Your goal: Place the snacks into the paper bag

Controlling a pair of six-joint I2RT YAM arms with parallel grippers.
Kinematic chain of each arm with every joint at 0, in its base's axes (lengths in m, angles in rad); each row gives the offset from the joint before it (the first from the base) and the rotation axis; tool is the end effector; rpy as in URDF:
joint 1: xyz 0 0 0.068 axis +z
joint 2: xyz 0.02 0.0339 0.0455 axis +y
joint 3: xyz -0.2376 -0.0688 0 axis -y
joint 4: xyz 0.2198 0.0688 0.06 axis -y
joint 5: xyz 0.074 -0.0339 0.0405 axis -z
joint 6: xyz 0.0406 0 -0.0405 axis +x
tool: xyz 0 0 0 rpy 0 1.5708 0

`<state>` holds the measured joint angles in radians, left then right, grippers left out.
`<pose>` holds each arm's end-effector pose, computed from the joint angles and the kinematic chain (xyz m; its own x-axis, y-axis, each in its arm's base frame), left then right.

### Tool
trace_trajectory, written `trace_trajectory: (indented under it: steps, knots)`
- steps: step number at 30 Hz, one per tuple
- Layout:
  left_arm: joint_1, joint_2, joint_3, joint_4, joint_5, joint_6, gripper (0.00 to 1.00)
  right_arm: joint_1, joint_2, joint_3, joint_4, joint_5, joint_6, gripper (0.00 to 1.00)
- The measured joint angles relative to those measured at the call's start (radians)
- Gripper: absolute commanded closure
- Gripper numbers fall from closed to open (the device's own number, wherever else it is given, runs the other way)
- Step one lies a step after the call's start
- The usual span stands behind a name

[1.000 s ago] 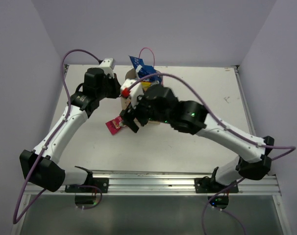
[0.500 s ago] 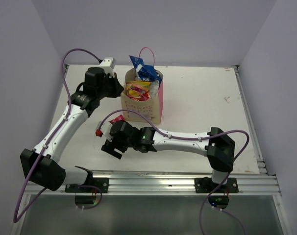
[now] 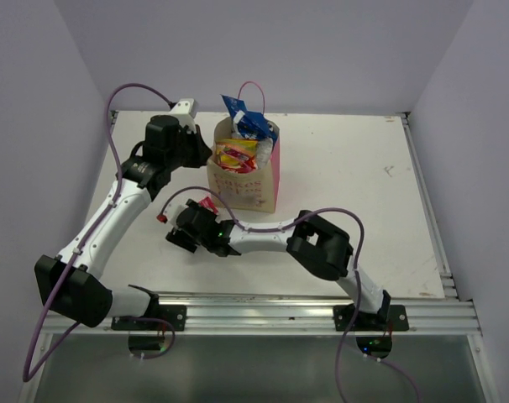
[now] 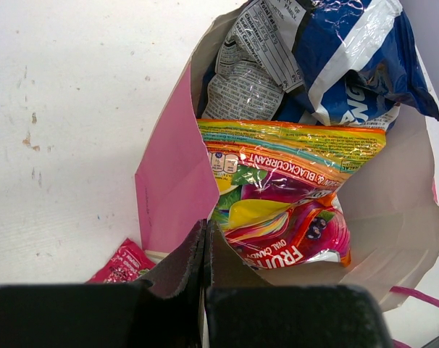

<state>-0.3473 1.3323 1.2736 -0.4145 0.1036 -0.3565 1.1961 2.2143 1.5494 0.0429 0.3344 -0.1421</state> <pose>0.2700 -0.1022 0.3392 -0.5499 -0.1701 -0.8177 0.2488 0.9012 -0.3548 0.1822 0.4268 0.1497 -0.1004 -0.6209 -0.7774 -0.8038 0.5112 -0.3044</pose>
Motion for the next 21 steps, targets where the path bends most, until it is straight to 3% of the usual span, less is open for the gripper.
trace_trajectory:
  steps: [9, 21]
  knots:
    - [0.0, 0.005, 0.003, 0.003, -0.003, 0.0, 1.0, -0.137, 0.016, 0.092, -0.014, -0.014, 0.019, 0.16]
    - [0.0, 0.013, 0.01, 0.002, -0.003, 0.0, 1.0, -0.142, 0.023, 0.053, -0.106, -0.173, 0.172, 0.16]
